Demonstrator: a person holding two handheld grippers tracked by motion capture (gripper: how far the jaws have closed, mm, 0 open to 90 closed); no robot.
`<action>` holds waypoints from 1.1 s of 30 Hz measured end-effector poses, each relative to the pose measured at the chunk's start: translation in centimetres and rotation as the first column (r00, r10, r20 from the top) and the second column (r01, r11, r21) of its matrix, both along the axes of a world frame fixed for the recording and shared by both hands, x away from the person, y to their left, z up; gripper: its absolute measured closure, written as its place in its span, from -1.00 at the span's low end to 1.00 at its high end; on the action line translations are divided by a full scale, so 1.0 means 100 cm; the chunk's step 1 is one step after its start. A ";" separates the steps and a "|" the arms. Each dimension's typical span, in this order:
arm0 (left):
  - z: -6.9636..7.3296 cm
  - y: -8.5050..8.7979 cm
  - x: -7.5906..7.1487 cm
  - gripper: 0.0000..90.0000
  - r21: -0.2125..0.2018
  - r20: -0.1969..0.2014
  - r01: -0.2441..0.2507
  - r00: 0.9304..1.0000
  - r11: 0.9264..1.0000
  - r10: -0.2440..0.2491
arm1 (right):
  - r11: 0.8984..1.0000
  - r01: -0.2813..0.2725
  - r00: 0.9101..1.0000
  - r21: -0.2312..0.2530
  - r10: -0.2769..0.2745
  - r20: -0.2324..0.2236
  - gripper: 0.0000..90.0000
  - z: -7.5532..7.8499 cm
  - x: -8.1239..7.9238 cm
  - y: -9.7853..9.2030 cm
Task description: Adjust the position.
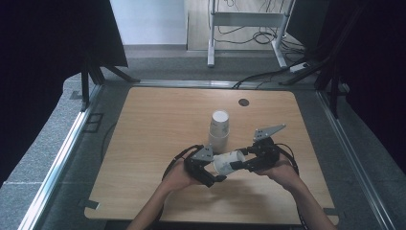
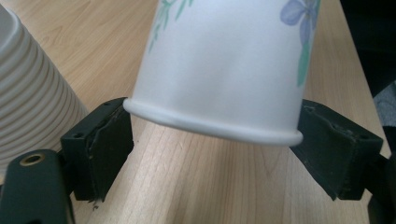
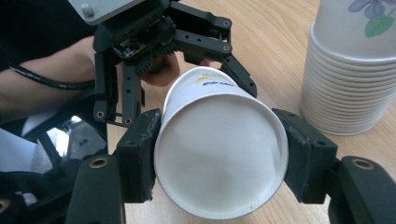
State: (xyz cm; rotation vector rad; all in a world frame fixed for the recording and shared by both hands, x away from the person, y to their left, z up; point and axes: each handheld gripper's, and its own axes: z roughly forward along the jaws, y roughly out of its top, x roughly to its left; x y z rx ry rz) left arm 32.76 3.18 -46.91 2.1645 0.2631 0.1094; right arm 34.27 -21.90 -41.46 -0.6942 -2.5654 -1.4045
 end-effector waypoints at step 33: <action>0.004 0.001 -0.001 -0.32 0.039 0.040 0.047 0.998 0.998 -0.048 | 0.999 -0.042 0.999 -0.006 0.042 -0.003 -0.25 -0.005 0.000 0.001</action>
